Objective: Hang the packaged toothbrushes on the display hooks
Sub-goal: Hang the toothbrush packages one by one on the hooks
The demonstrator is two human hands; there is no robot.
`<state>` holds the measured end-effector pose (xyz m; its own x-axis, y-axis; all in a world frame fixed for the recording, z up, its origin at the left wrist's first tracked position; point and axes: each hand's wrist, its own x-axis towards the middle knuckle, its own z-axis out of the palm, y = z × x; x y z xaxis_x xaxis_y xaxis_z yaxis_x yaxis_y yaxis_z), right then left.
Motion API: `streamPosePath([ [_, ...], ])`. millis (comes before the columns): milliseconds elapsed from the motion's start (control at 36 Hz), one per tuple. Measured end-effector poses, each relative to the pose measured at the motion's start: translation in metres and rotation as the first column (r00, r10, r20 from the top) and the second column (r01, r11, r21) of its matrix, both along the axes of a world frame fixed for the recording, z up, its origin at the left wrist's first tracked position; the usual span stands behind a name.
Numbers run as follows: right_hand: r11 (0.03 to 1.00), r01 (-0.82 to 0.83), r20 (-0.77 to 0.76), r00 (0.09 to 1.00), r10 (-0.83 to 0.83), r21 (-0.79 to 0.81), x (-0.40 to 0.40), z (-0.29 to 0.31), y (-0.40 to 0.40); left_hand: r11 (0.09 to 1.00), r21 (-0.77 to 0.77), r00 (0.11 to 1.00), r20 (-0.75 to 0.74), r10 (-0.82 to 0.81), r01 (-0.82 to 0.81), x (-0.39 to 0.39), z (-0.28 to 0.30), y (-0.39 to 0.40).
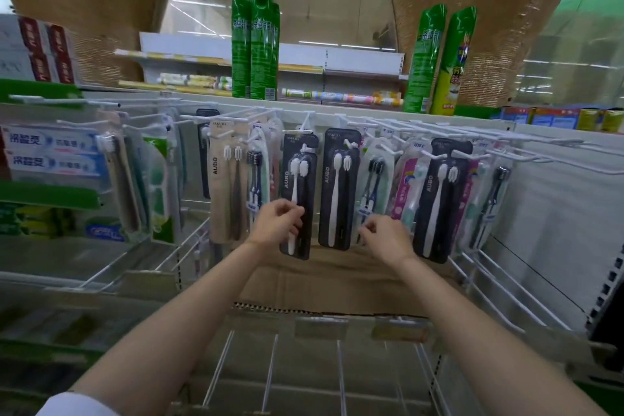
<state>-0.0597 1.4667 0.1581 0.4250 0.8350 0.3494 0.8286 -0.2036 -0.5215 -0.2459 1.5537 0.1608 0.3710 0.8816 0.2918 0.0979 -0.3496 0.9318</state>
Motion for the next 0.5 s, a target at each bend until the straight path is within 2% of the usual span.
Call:
streamPosePath([
  [83,0.991,-0.032,-0.092,0.995,0.044,0.131,-0.008,0.007,0.008,0.959,0.135,0.964,0.124,0.234,-0.250,0.001,0.003,0.002],
  [139,0.979,0.005,-0.130,0.991,0.022,0.204,-0.011,0.013,0.014,0.926,0.165,0.936,0.150,0.318,-0.341,0.002,0.008,0.002],
  [306,0.971,-0.003,-0.410,0.906,0.104,0.238,-0.018,0.024,0.030,0.951,0.089,0.954,0.081,0.290,-0.296,0.001,0.014,0.003],
  [444,0.983,0.011,-0.385,0.921,0.061,0.182,-0.023,0.023,0.041,0.969,0.034,0.970,0.024,0.242,-0.243,-0.001,0.010,0.003],
  [500,0.982,0.002,-0.420,0.904,0.080,0.190,-0.026,0.024,0.044,0.972,0.021,0.972,0.012,0.234,-0.235,-0.002,0.010,0.004],
])
